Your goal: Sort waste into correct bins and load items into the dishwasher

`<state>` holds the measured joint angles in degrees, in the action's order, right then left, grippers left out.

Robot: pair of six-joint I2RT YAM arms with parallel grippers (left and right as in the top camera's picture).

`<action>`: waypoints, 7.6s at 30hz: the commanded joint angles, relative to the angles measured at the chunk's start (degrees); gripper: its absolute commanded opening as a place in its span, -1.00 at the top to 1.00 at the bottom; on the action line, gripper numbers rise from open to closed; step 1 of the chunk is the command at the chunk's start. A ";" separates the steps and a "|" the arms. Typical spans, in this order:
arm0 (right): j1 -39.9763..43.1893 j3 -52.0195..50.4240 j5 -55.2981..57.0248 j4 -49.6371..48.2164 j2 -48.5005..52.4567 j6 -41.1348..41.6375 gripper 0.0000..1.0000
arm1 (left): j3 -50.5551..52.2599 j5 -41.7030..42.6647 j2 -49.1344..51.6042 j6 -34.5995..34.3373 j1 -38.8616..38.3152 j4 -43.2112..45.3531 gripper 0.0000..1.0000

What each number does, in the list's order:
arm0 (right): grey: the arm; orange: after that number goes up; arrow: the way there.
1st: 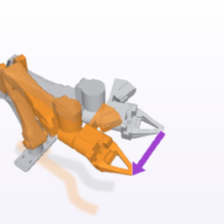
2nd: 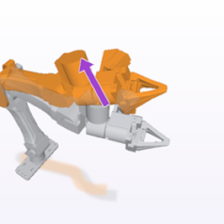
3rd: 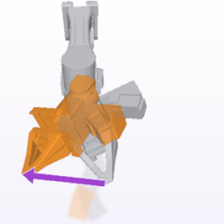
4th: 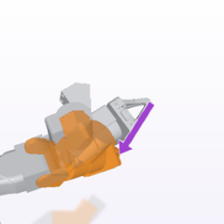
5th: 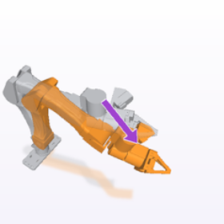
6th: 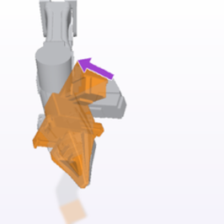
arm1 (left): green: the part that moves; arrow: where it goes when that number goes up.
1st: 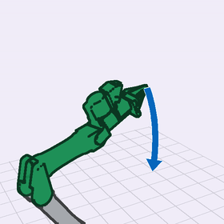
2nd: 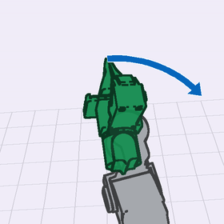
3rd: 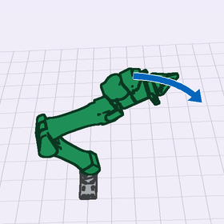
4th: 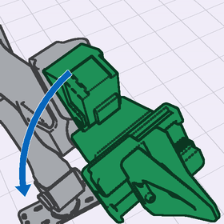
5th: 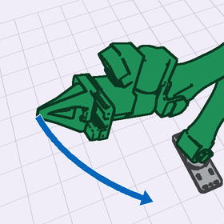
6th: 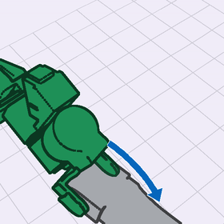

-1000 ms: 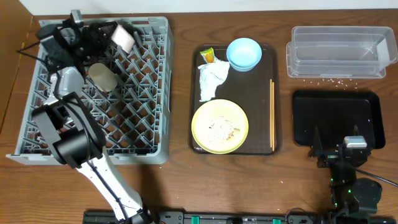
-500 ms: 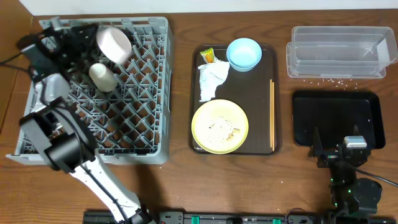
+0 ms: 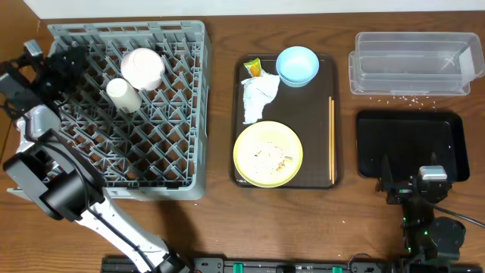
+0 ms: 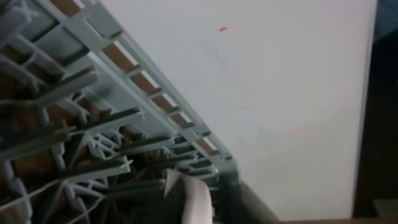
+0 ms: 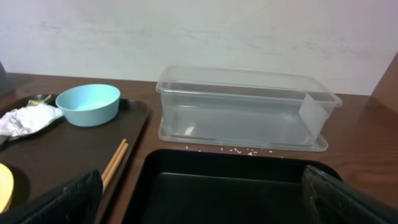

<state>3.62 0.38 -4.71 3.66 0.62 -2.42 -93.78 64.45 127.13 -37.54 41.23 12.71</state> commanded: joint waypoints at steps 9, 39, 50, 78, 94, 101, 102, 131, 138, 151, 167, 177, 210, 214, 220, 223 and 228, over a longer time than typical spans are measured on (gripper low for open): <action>0.48 -0.07 -0.24 0.24 -0.33 -0.85 -0.99 | -0.20 -31.32 -20.70 34.40 -12.66 -31.30 0.85; 0.48 -0.07 -0.24 0.24 -0.33 -0.85 -0.98 | -0.20 -71.30 -11.17 38.34 -24.79 -36.48 0.84; 0.50 -0.07 -0.24 0.24 -0.33 -0.85 -0.98 | -0.22 -69.70 -16.39 34.93 -26.25 -37.03 0.85; 0.48 -0.07 -0.24 0.24 -0.33 -0.85 -0.99 | -0.20 -71.49 -9.88 35.93 -24.50 -36.24 0.83; 0.48 -0.07 -0.24 0.24 -0.33 -0.85 -0.99 | -0.22 -65.09 -19.56 31.19 -23.50 -36.48 0.52; 0.50 -0.07 -0.24 0.24 -0.33 -0.87 -0.98 | -0.20 -28.94 -23.41 31.19 -27.04 -36.17 -0.37; 0.48 -0.07 -0.24 0.24 -0.33 -0.85 -0.98 | -0.20 -24.94 -23.15 31.19 -27.98 -36.17 -0.37; 0.50 -0.07 -0.24 0.24 -0.33 -0.85 -0.98 | -0.20 -56.57 -0.09 51.01 -69.96 -21.49 -0.33; 0.48 -0.07 -0.24 0.24 -0.33 -0.85 -0.98 | -0.20 -56.54 4.31 51.01 -70.05 -19.21 -0.27; 0.48 -0.07 -0.24 0.24 -0.33 -0.87 -0.99 | -0.20 -55.91 5.01 47.65 -70.58 -25.53 0.34; 0.48 -0.07 -0.24 0.24 -0.33 -0.85 -0.99 | -0.26 -41.16 -4.04 39.21 -70.77 -22.60 0.85; 0.48 -0.07 -0.24 0.24 -0.33 -0.85 -0.99 | -0.26 -39.71 -15.39 27.39 -67.78 -21.53 0.85; 0.48 -0.07 -0.24 0.24 -0.33 -0.87 -0.99 | -0.24 -16.94 -33.22 24.37 -15.13 -68.13 0.85; 0.50 -0.07 -0.24 0.24 -0.33 -0.85 -0.98 | 0.61 -12.35 -32.61 24.48 -8.02 -69.88 0.85; 0.50 -0.07 -0.24 0.24 -0.33 -0.85 -0.99 | 6.95 -2.49 -32.26 27.08 -0.81 -67.65 0.85; 0.48 -0.07 -0.24 0.24 -0.33 -0.87 -0.98 | 9.77 2.67 -32.24 29.22 0.20 -63.67 0.85; 0.48 -0.07 -0.24 0.24 -0.33 -0.85 -0.98 | 13.07 3.80 -31.52 29.24 1.51 -52.26 0.85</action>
<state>3.64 0.38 -4.71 3.64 0.62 -2.42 -81.60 64.20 94.80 -10.00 41.47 -43.09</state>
